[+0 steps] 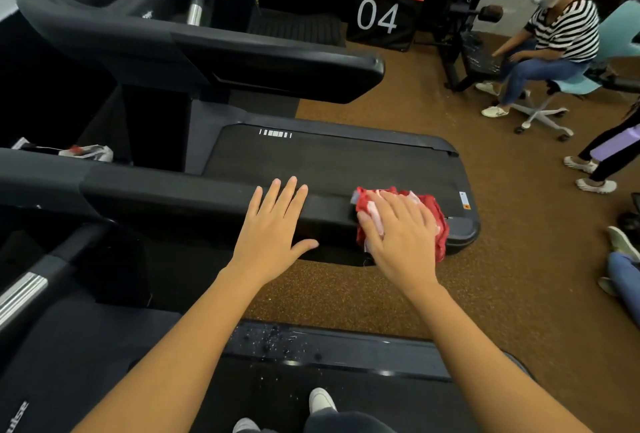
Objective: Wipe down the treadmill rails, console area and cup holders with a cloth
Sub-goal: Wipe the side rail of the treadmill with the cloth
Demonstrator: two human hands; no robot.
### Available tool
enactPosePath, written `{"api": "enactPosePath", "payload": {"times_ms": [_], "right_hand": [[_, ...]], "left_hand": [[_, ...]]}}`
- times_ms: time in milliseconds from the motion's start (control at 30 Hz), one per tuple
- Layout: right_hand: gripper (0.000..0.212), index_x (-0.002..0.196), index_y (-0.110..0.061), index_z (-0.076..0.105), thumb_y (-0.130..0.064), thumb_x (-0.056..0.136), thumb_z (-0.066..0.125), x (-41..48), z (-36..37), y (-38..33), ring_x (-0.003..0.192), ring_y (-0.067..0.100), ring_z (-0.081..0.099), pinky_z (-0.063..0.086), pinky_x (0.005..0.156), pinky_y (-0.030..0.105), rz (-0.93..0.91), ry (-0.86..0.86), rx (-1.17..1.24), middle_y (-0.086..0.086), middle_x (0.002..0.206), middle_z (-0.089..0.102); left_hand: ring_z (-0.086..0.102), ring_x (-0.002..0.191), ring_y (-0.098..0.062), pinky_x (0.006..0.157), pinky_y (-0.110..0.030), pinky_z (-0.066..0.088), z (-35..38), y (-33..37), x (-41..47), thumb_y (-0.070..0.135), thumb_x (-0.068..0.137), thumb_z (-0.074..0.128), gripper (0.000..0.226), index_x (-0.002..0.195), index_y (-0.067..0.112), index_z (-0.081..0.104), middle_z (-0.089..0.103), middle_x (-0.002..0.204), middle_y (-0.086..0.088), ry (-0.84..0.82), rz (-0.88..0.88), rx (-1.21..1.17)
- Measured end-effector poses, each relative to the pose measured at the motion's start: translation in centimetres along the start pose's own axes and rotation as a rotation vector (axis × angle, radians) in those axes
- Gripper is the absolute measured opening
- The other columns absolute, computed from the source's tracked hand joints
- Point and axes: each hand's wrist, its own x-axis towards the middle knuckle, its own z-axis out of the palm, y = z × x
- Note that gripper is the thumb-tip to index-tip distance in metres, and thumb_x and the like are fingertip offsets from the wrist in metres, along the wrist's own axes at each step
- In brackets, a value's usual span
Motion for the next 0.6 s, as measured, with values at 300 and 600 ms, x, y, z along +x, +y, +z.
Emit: {"api": "enactPosePath", "payload": {"times_ms": [300,600], "right_hand": [[0.048,0.106,-0.022,0.063,-0.043,0.098,0.020,2.1,1.0,-4.7,0.101,0.016,0.056,0.032,0.102,0.041,-0.005,-0.057,0.005,-0.007,0.106,0.065],[0.048,0.115,-0.018,0.061,-0.049,0.099,0.028,2.3,-3.5,-6.4,0.100,0.015,0.064,0.050,0.092,0.037,0.441,-0.391,1.357,0.006,0.110,0.068]], "left_hand": [[0.002,0.144,-0.027,0.113,-0.041,-0.006,-0.3,0.4,0.1,0.057,0.085,0.050,0.087,0.148,0.014,0.009,0.006,0.156,-0.008,-0.010,-0.026,-0.061],[-0.005,0.143,-0.017,0.112,-0.038,-0.011,-2.1,1.7,0.0,0.047,0.091,0.045,0.075,0.149,0.023,0.003,0.002,0.157,0.003,-0.005,-0.134,-0.473]]}}
